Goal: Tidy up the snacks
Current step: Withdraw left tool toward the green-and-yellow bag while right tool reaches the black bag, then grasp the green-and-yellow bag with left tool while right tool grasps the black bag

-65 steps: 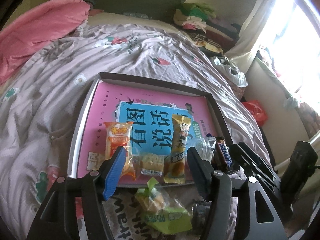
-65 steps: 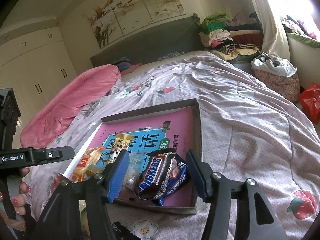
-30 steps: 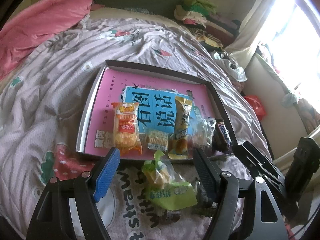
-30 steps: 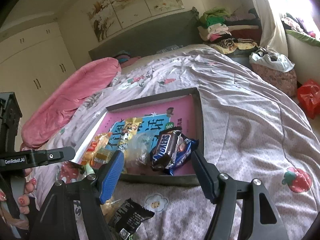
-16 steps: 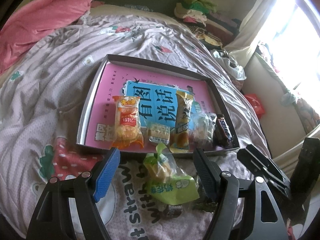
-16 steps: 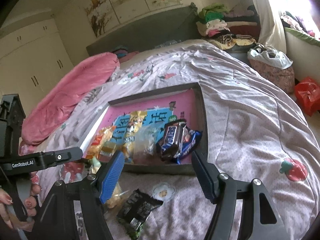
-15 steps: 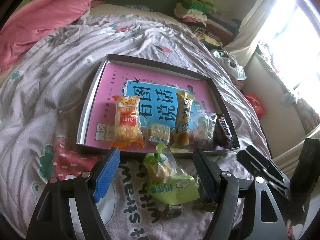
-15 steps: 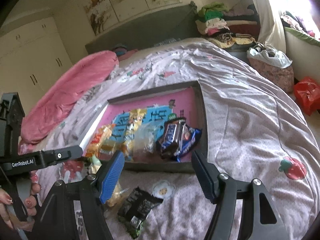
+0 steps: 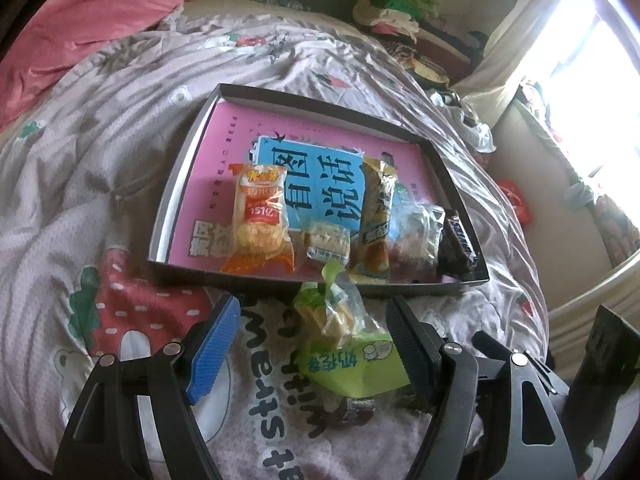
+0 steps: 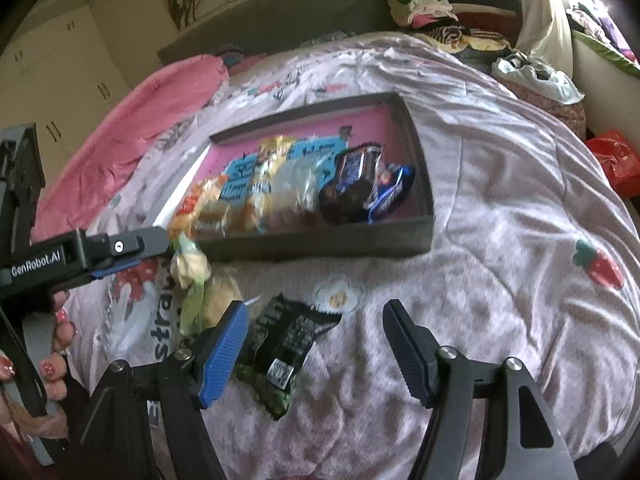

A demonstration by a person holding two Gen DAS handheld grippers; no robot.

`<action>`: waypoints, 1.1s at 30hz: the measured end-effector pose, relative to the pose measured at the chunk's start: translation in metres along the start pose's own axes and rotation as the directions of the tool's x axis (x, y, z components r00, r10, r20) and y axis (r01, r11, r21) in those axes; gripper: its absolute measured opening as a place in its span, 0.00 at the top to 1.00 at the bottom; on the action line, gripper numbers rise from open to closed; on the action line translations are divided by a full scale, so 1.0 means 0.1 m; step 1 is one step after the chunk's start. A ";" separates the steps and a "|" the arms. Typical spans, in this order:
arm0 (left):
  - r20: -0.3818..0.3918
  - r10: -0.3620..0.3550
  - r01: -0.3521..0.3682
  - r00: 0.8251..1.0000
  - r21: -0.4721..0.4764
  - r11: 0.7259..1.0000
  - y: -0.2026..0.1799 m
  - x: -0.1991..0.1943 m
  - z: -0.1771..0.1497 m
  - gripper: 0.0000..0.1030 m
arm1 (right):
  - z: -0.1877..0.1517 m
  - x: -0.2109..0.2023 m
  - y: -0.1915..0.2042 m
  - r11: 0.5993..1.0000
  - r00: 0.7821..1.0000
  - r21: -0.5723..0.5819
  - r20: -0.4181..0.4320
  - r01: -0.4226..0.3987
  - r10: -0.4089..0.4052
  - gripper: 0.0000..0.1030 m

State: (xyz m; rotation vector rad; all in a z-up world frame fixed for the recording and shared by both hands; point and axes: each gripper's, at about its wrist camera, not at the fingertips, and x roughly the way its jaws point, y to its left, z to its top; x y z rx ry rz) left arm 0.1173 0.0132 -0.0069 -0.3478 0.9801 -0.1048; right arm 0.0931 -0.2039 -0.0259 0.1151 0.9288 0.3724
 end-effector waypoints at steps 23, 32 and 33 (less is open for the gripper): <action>-0.020 0.013 -0.013 1.000 0.015 1.000 0.04 0.08 -0.08 0.26 | -0.13 0.18 0.17 0.998 0.998 -0.059 -0.057 0.002 -0.005 0.33; -0.034 -0.005 0.005 0.999 0.007 1.000 0.03 0.16 -0.12 0.26 | -0.14 0.22 0.20 0.996 0.999 -0.085 -0.048 0.004 -0.008 0.33; -0.034 -0.007 0.007 0.999 0.006 1.000 0.03 0.16 -0.12 0.26 | -0.14 0.23 0.21 0.996 0.999 -0.089 -0.048 0.004 -0.008 0.34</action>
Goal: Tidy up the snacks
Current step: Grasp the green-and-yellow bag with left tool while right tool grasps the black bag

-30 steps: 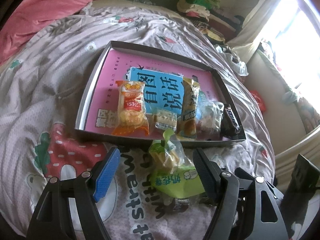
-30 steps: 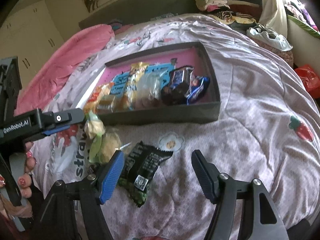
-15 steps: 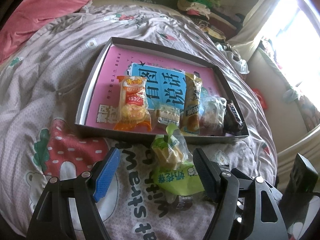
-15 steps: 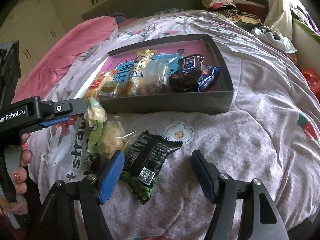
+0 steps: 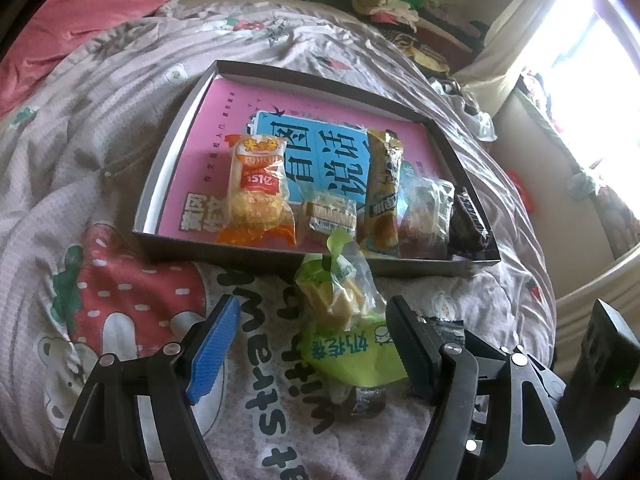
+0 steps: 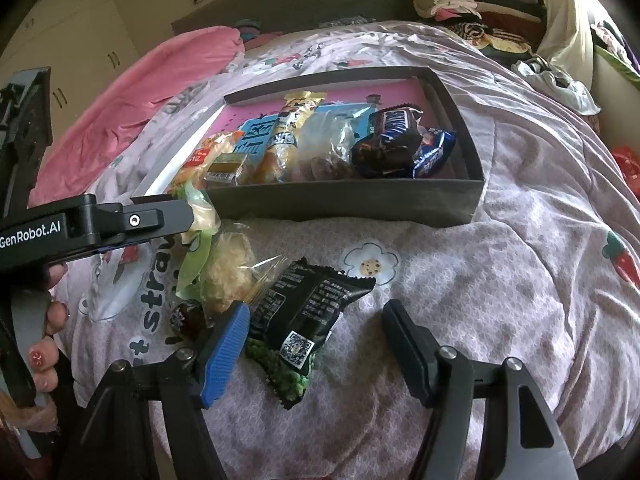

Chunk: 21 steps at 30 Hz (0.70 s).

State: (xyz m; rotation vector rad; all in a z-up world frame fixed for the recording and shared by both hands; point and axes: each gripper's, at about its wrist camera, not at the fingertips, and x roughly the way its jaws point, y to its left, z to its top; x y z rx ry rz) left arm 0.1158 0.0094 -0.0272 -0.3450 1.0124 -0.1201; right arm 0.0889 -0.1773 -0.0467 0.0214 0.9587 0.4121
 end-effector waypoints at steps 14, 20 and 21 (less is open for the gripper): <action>-0.023 -0.012 0.011 1.000 -0.037 0.999 0.04 0.15 0.00 0.26 | 0.02 0.07 -0.02 0.997 0.996 0.001 0.012 -0.083 0.083 0.51; -0.020 -0.047 0.046 0.999 -0.062 0.997 0.05 0.19 0.02 0.26 | 0.05 0.08 -0.04 0.991 0.991 0.004 0.022 -0.133 0.133 0.60; -0.023 -0.055 0.054 0.998 -0.066 0.996 0.04 0.21 0.02 0.26 | 0.05 0.08 -0.05 0.989 0.989 0.007 0.023 -0.145 0.145 0.62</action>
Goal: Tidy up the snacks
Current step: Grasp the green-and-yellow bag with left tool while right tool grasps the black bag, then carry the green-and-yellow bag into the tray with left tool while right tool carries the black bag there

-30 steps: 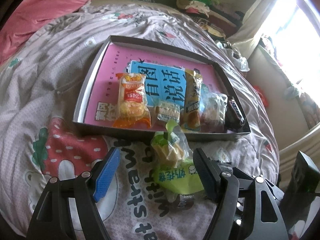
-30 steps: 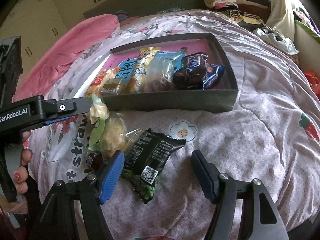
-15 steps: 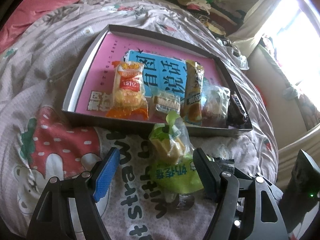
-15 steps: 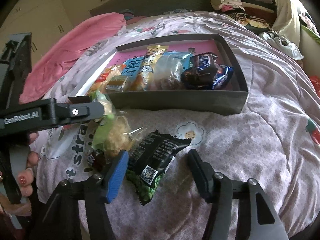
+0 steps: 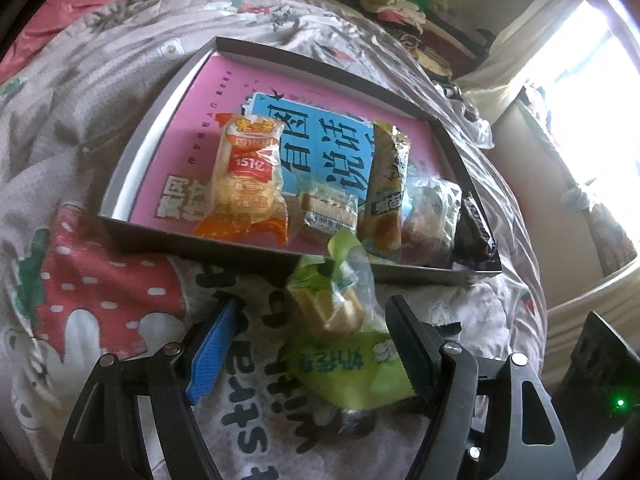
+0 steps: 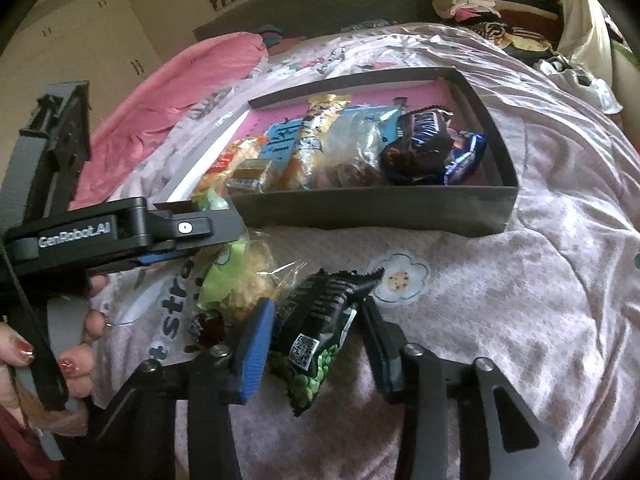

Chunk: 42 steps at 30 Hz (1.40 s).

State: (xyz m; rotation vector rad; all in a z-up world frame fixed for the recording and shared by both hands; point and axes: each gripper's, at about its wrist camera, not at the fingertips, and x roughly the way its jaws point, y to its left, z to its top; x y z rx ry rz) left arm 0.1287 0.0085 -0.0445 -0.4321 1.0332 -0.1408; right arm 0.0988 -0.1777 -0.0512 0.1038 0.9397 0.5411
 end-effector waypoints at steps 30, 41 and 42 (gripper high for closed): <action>0.095 -0.098 0.098 0.991 0.007 0.995 0.07 -0.39 0.10 0.68 | 0.21 -0.44 -0.23 0.986 0.968 0.074 0.211 -0.153 0.134 0.76; 0.207 -0.019 0.017 0.978 0.012 1.000 0.20 -0.68 0.39 0.68 | 0.42 -0.49 -0.13 0.985 0.948 0.013 0.275 -0.171 0.160 0.77; 0.214 -0.010 0.008 0.977 0.013 1.000 0.20 -0.70 0.43 0.68 | 0.45 -0.48 -0.14 0.984 0.947 0.015 0.277 -0.177 0.166 0.77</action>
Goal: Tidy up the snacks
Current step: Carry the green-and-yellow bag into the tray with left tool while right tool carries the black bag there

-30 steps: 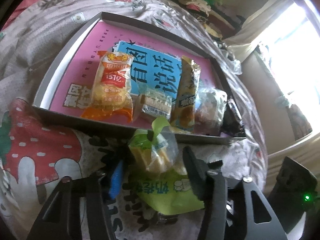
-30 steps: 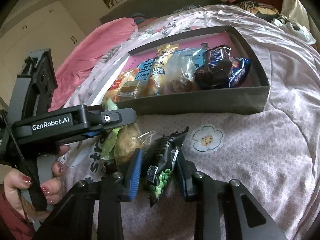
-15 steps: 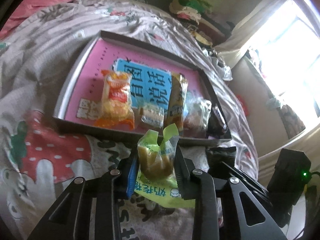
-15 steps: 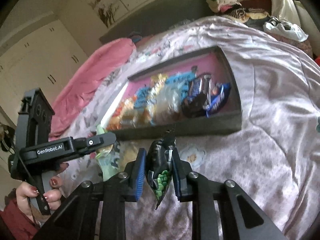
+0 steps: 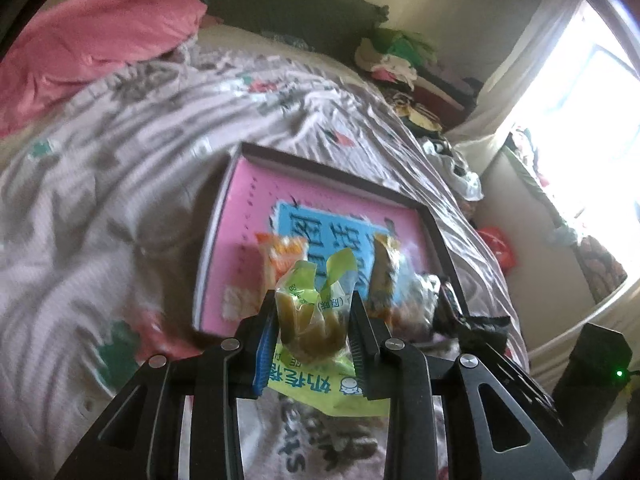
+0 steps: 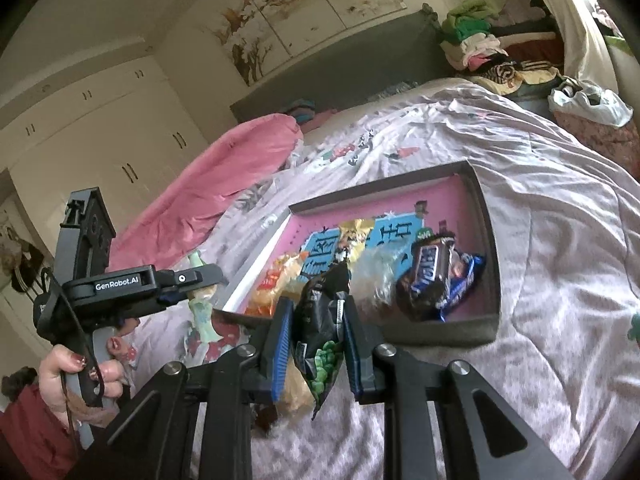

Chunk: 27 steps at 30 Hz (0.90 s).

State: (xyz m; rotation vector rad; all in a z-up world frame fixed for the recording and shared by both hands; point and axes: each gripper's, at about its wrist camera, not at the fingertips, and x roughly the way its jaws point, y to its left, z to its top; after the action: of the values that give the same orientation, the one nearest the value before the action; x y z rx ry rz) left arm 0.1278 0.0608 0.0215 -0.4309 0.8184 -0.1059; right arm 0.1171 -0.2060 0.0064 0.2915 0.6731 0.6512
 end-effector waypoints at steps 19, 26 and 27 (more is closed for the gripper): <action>0.013 0.168 -0.168 0.986 0.094 0.981 0.02 0.37 0.23 0.68 | 0.18 0.56 0.09 0.999 0.999 -0.042 -0.032 -0.007 0.006 0.77; 0.003 0.199 -0.198 0.980 0.107 0.974 0.06 0.46 0.22 0.68 | 0.17 0.69 0.10 0.999 0.999 -0.048 -0.050 -0.012 0.010 0.77; 0.003 0.205 -0.204 0.979 0.112 0.973 0.06 0.48 0.22 0.68 | 0.17 0.70 0.10 0.999 0.999 -0.047 -0.050 -0.010 0.007 0.77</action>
State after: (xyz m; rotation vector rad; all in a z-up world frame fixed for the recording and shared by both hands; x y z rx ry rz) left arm 0.1756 0.0609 -0.0004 -0.2390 0.8566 0.0380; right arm 0.1654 -0.1545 -0.0097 0.2351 0.7032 0.6835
